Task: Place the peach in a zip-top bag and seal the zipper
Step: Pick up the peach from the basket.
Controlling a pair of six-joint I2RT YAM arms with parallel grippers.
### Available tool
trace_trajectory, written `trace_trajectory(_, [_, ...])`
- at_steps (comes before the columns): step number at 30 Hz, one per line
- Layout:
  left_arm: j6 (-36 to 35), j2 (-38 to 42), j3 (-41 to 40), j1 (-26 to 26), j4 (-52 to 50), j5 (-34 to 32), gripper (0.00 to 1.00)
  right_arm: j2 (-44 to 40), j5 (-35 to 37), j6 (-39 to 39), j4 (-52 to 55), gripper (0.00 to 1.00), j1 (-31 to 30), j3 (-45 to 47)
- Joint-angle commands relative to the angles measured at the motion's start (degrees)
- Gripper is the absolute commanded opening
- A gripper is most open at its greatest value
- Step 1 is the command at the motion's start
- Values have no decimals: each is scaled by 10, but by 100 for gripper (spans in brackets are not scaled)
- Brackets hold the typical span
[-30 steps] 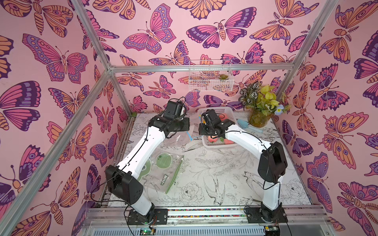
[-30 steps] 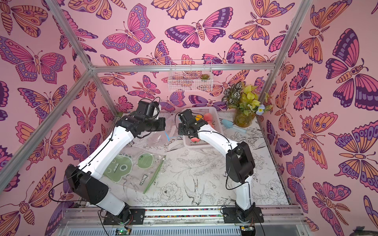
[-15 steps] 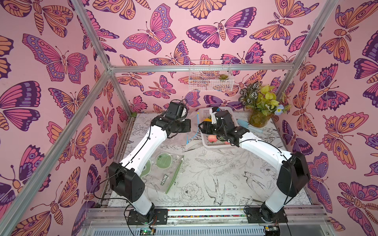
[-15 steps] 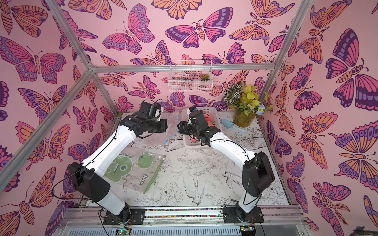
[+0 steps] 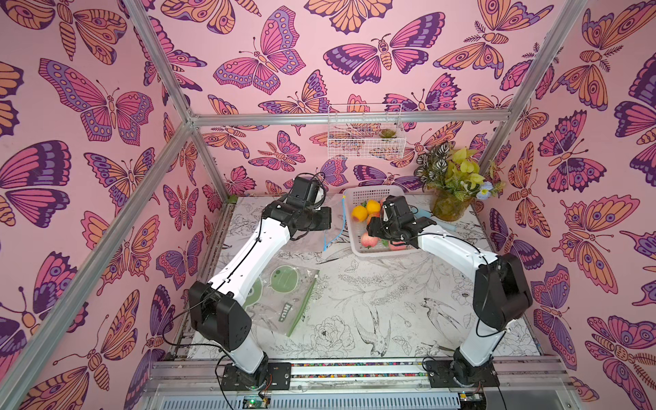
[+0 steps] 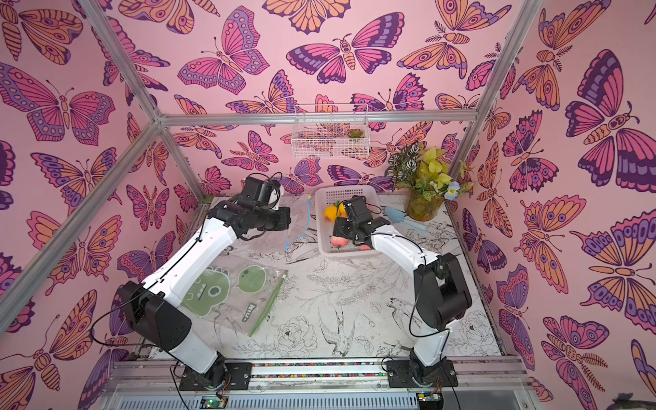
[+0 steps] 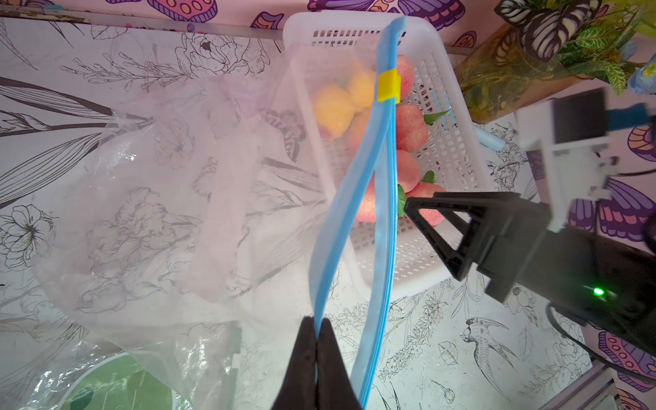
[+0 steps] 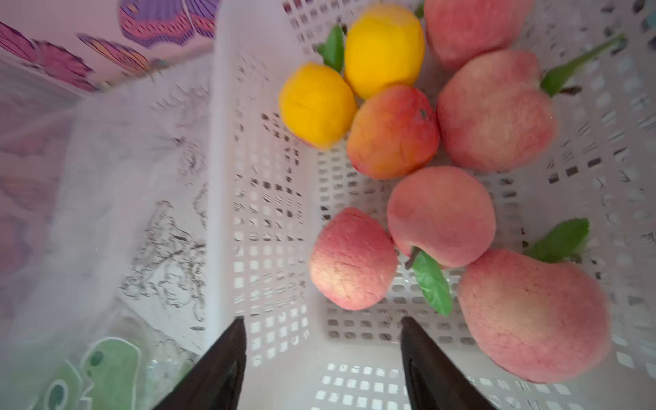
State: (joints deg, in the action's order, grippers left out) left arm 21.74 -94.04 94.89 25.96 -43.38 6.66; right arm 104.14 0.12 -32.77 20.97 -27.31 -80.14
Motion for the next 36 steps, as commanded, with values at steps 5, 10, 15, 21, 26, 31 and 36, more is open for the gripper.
trace_trajectory(5, [3,-12,-13,3,-6,9,0,63,-26,49,100,71,2,-88])
trace_trajectory(10, [1,-10,-14,3,-7,7,0,92,-17,52,127,75,2,-124])
trace_trajectory(15, [0,-8,-15,3,-6,7,0,124,-22,54,146,80,2,-160])
trace_trajectory(21, [0,-9,-15,3,-6,9,0,161,-12,43,172,80,2,-198])
trace_trajectory(26, [0,-6,-16,2,-6,9,0,183,-5,30,178,80,2,-212])
trace_trajectory(31, [0,-7,-17,3,-6,13,0,209,1,20,191,80,2,-232])
trace_trajectory(36, [0,-7,-19,3,-6,13,0,223,-2,7,179,79,2,-234])
